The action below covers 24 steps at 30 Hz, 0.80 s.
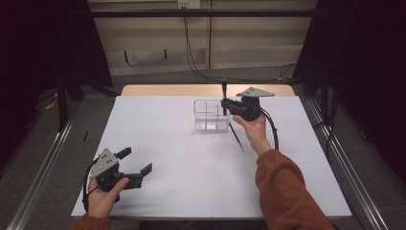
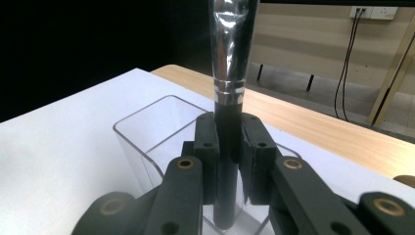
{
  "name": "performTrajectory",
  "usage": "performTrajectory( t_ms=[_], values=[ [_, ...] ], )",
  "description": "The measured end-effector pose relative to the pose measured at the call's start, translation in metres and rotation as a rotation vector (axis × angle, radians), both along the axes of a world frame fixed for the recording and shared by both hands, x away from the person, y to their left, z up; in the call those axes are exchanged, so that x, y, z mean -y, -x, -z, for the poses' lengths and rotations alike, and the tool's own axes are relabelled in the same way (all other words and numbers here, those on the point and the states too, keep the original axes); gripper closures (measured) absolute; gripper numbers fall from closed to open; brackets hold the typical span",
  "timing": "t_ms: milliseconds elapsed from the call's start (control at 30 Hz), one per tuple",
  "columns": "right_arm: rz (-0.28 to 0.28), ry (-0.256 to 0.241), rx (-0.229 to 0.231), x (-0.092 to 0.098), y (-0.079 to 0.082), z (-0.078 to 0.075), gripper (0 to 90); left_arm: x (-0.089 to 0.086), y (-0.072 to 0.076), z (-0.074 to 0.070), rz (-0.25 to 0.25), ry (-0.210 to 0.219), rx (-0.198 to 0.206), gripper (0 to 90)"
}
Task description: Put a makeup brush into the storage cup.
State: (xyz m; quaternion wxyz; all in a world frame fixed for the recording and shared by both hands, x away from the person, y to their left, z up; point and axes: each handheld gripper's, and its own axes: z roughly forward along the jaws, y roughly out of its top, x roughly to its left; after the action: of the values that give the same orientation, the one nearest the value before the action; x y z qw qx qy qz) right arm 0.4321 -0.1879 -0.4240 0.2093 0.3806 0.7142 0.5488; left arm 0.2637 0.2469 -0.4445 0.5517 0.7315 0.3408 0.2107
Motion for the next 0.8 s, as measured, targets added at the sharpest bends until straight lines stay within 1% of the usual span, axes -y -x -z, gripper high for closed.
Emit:
performTrajectory(
  t_ms=[233,367,800],
  values=[
    [0.000,0.004,-0.009,0.001,-0.001,0.004,79.7,0.000,0.000,0.000,-0.001,0.001,-0.001,2.9],
    [-0.009,0.013,-0.012,0.002,-0.002,0.010,79.6,0.000,0.000,0.000,0.000,-0.002,0.001,2.9],
    [-0.008,0.029,-0.045,0.005,-0.004,0.020,79.6,0.000,0.000,0.001,-0.001,-0.002,-0.002,3.0]
  ],
)
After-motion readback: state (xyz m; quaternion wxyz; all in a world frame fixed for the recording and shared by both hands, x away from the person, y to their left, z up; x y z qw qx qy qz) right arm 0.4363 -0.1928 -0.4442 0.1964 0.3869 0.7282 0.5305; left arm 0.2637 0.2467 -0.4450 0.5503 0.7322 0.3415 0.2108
